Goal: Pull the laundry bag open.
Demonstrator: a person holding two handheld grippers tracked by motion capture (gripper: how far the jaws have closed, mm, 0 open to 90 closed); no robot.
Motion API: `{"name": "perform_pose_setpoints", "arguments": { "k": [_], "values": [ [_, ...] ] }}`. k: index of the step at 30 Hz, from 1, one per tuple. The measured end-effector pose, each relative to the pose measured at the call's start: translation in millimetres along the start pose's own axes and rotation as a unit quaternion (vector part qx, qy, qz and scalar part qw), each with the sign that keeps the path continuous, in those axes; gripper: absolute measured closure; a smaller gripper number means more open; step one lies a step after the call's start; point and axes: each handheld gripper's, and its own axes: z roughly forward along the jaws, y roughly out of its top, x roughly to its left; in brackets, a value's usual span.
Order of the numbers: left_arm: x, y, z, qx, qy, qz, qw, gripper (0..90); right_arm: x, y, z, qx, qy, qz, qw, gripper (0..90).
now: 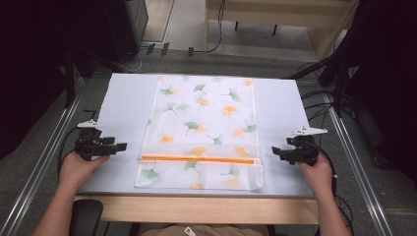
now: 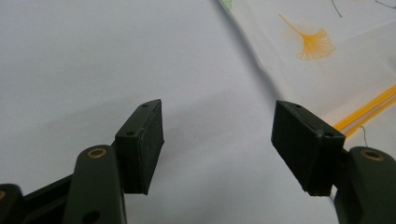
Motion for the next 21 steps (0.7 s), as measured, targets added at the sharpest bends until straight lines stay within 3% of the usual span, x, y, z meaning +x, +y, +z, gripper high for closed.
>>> {"name": "perform_pose_setpoints", "arguments": {
  "k": [16, 20, 21],
  "values": [
    [-0.3, -0.8, 3.8, 0.015, 0.004, 0.005, 0.9999, 33.7, -1.8, -0.8, -2.1, -0.002, -0.001, -0.002, 1.0, 23.1],
    [1.5, -0.8, 5.0, 0.007, 0.016, 0.004, 0.9998, 29.7, -2.0, -1.3, -2.2, -0.002, -0.003, -0.003, 1.0, 23.1],
    [2.2, -1.0, 6.8, 0.001, 0.029, 0.007, 0.9996, 26.5, -2.2, -1.6, -2.5, -0.002, -0.002, -0.003, 1.0, 23.1]
  ]
}}
